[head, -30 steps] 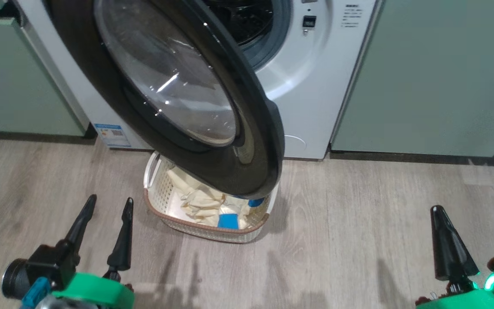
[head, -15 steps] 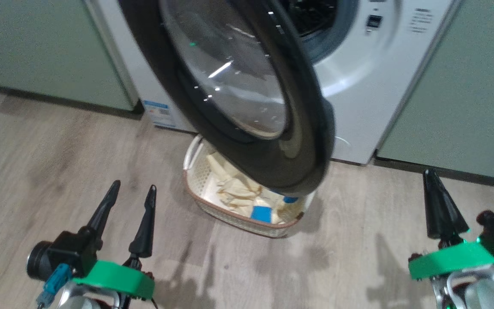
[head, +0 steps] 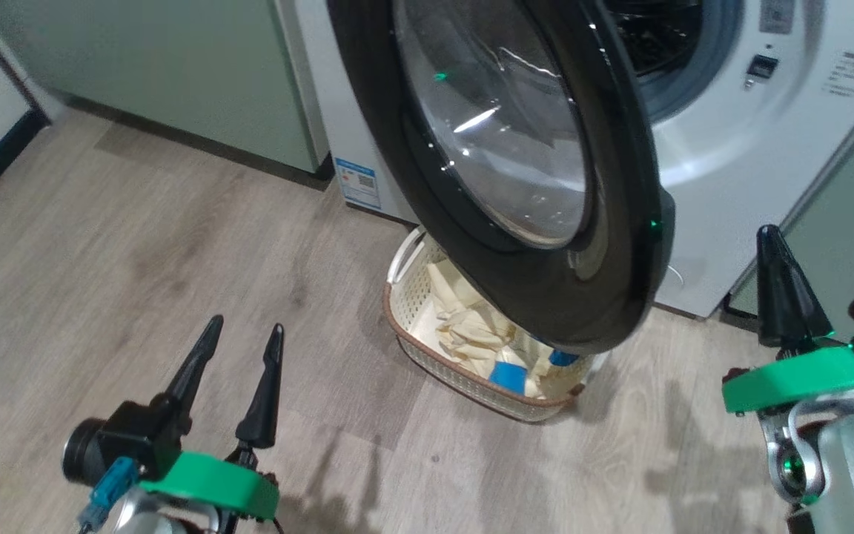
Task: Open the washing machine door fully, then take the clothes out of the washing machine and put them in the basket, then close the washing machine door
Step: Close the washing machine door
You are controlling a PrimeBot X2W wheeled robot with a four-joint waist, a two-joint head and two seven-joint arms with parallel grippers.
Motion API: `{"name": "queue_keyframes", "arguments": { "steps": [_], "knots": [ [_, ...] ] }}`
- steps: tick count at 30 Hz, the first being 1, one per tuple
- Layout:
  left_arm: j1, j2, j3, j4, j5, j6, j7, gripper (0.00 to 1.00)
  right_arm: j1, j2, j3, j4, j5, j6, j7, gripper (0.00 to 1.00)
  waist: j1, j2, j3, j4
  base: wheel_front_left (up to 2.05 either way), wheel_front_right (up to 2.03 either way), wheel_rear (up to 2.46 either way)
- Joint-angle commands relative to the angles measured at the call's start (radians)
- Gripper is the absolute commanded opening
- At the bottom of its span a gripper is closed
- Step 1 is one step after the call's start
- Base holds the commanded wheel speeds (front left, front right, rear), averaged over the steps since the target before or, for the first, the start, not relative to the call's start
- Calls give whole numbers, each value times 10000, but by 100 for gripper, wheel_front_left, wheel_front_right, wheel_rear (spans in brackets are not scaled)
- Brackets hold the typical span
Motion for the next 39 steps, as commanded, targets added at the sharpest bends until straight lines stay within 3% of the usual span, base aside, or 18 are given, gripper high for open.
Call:
{"name": "queue_keyframes", "arguments": {
  "steps": [1,7,12,15,22,31,39],
  "knots": [
    [-534,64,341,-242,88,-24,-98,100,-479,-74,199,-246,40,37,-65,0,-1,0,-43,92,0,0,0],
    [-501,-2,383,-265,158,-69,-103,100,-873,-154,229,-373,128,37,-65,0,-1,0,-116,155,0,0,0],
    [-489,1,455,-345,233,-114,-105,100,-1452,-128,409,-1592,146,37,-65,0,-1,0,-190,80,0,0,0],
    [-464,3,500,-396,265,-137,-105,100,-1777,-110,804,-2602,142,37,-65,0,-1,0,-224,31,0,0,0],
    [-390,-33,549,-426,312,-168,-106,100,-1832,-135,2127,-3661,150,37,-65,0,-1,0,-299,14,0,0,0],
    [-357,-120,585,-384,315,-191,-106,100,-1484,-421,4324,-2756,743,37,216,0,-1,0,-244,48,0,0,0],
    [-435,-210,628,-380,368,-252,-106,100,-1493,-525,5229,-1362,1229,37,233,0,-1,0,-136,114,0,0,0]
  ]
}}
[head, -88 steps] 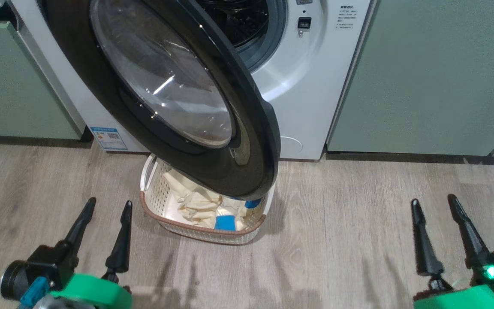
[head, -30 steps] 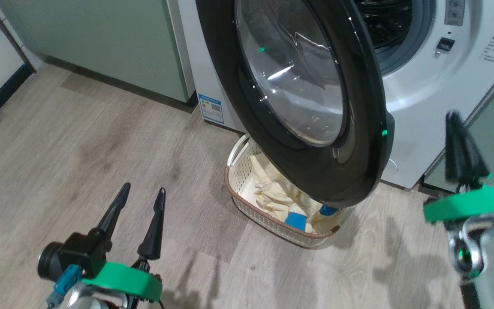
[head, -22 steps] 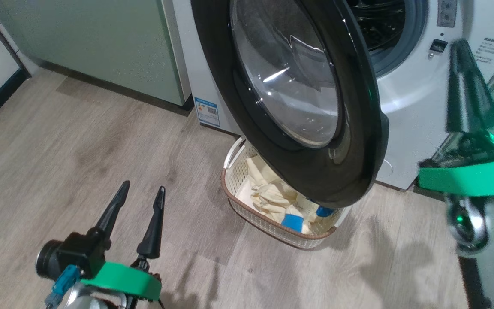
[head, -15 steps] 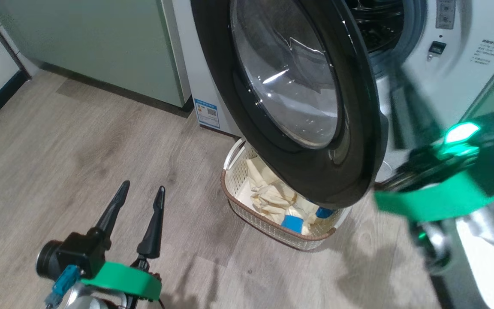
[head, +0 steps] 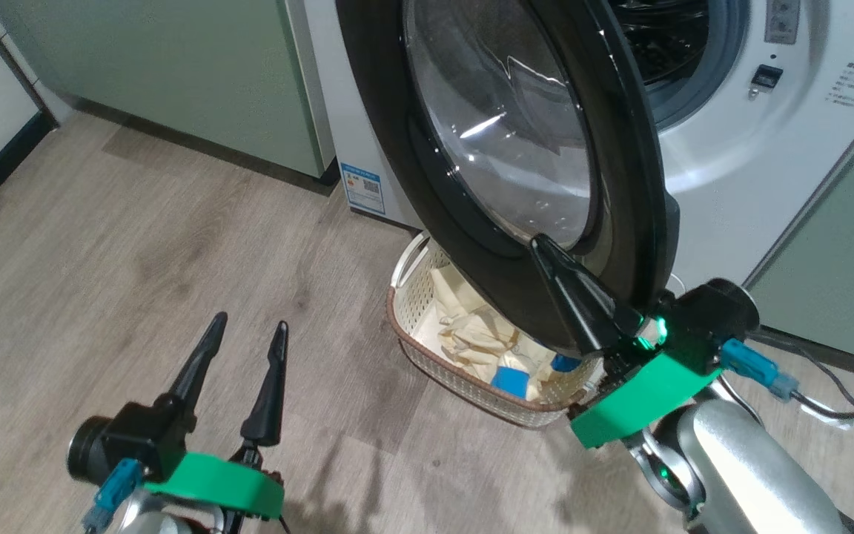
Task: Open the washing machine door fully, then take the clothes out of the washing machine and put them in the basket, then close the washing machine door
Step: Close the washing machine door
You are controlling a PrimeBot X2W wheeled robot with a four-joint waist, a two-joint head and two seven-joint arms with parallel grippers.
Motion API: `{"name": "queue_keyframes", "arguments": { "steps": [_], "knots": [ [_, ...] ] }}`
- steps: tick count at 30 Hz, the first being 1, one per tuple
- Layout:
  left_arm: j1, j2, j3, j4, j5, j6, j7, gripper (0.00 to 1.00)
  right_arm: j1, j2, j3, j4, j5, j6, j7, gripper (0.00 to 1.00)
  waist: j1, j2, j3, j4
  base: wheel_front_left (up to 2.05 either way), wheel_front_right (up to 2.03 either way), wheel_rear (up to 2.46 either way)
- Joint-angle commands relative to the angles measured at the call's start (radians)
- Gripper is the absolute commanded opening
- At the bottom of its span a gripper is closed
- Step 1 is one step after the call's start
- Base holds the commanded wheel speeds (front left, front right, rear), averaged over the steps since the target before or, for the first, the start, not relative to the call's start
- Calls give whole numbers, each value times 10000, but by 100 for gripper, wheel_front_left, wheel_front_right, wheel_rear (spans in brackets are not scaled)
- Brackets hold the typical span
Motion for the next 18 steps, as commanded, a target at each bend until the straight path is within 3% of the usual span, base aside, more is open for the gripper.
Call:
{"name": "queue_keyframes", "arguments": {
  "steps": [1,18],
  "knots": [
    [-452,44,475,-316,108,-61,-62,100,-190,11,69,-70,121,35,12,0,0,0,18,15,0,0,0],
    [-510,-195,659,-274,266,-253,-62,100,-572,19,-411,1849,261,35,-218,0,0,0,141,-68,0,0,0]
  ]
}}
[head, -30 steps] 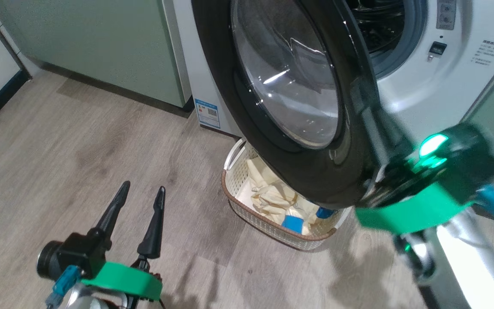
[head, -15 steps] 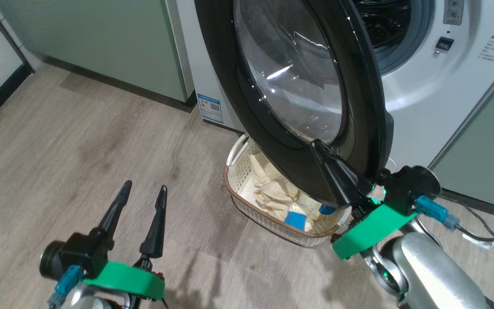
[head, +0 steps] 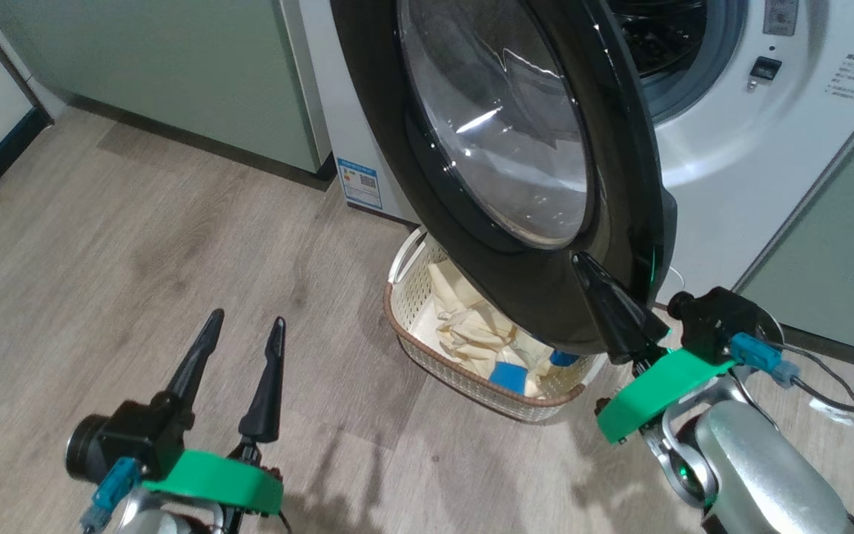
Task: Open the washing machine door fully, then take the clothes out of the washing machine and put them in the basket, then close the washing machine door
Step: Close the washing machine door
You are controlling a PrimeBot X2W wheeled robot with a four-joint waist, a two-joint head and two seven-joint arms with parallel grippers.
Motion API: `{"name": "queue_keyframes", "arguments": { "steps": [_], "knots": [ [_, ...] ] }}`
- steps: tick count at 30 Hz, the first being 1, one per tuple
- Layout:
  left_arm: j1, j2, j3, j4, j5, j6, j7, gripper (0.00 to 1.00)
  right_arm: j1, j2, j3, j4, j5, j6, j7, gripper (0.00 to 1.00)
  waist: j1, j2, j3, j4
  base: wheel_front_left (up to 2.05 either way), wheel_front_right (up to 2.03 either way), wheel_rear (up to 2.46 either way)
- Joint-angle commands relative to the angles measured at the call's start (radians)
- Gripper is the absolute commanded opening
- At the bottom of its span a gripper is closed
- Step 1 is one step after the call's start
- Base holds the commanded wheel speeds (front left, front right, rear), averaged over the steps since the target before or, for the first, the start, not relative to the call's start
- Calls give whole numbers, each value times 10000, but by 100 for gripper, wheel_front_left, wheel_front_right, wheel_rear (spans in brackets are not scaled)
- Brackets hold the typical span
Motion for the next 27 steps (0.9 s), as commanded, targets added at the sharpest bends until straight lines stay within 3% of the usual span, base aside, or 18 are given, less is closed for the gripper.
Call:
{"name": "queue_keyframes", "arguments": {
  "steps": [1,16,27],
  "knots": [
    [-505,19,431,-285,85,-30,-62,100,-473,23,7,-180,81,37,-104,0,0,0,11,-8,0,0,0],
    [-544,-128,584,-314,232,-170,-62,100,-586,-76,-351,246,71,37,-137,0,0,0,151,-44,0,0,0],
    [-690,-320,601,-400,361,-341,-63,100,-767,-370,-1254,341,-198,37,-140,0,0,0,448,-44,0,0,0]
  ]
}}
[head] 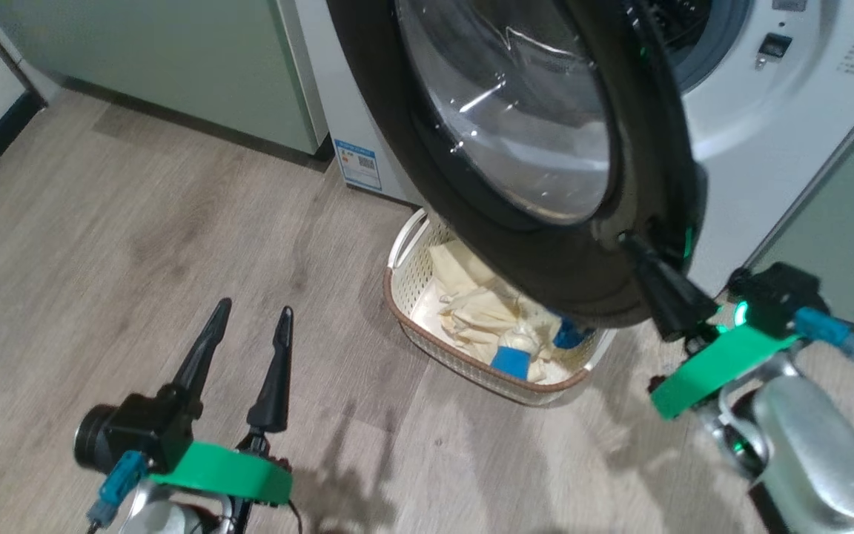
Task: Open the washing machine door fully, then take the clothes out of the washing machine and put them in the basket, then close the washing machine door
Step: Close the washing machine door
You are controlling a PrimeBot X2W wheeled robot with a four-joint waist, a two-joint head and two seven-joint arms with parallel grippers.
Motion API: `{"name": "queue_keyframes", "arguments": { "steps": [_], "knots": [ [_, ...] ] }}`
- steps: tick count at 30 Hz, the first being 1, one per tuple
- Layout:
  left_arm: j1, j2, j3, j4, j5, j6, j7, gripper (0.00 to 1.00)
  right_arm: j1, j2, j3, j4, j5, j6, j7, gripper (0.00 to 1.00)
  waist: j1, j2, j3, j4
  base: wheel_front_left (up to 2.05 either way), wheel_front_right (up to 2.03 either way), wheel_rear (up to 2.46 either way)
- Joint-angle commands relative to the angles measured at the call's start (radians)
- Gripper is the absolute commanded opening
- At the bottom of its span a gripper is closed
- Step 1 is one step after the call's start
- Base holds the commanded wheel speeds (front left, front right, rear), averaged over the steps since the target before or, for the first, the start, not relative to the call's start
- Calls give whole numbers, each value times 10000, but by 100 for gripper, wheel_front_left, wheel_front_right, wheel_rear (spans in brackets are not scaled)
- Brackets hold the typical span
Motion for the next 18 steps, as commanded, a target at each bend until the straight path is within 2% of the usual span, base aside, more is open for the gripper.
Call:
{"name": "queue_keyframes", "arguments": {
  "steps": [1,10,18],
  "knots": [
    [-580,6,446,-399,119,-49,-63,100,-577,-150,-181,-203,-96,35,-105,0,0,0,98,24,0,0,0],
    [-1008,-293,406,-550,263,-343,-63,100,-1641,-626,-1393,396,-505,35,-106,0,0,0,869,273,0,0,0],
    [-1552,-571,429,-559,365,-558,-63,100,-3276,-1074,-2045,1121,-662,35,-106,0,0,0,1728,542,0,0,0]
  ]
}}
